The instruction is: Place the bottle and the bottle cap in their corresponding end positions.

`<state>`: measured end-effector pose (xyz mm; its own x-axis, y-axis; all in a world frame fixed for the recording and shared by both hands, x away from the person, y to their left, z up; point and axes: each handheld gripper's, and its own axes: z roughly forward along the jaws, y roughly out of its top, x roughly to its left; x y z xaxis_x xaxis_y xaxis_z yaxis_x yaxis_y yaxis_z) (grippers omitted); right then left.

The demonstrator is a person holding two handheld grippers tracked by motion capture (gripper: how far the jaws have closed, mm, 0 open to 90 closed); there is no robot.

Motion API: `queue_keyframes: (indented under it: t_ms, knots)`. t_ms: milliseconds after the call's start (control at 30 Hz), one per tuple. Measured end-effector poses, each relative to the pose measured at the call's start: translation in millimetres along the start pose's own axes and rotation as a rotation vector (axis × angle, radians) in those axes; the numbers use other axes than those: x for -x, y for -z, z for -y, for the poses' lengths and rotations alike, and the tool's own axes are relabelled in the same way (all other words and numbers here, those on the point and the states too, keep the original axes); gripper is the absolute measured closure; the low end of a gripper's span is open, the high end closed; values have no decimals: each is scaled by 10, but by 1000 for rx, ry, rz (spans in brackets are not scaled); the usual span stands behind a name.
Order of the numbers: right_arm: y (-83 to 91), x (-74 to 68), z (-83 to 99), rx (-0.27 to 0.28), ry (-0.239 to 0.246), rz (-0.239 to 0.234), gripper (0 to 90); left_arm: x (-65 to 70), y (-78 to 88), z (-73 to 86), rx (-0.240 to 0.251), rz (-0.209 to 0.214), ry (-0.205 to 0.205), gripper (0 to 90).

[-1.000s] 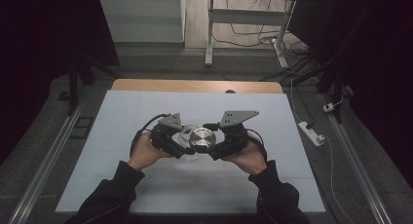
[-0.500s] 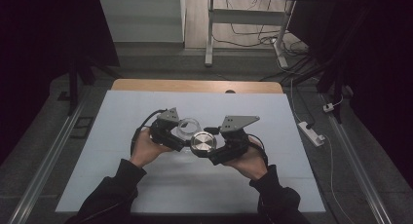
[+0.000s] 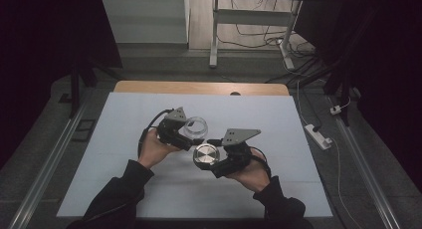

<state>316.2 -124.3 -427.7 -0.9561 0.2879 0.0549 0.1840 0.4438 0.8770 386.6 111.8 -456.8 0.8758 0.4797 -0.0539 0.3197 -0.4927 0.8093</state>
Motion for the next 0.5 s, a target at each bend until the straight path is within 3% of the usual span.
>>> queue_keyframes:
  t_ms: [500]
  knots:
    - [-157, -73, 229, -19, 1, 1, 198, -65, -91, -11, 19, -14, 6, 158]
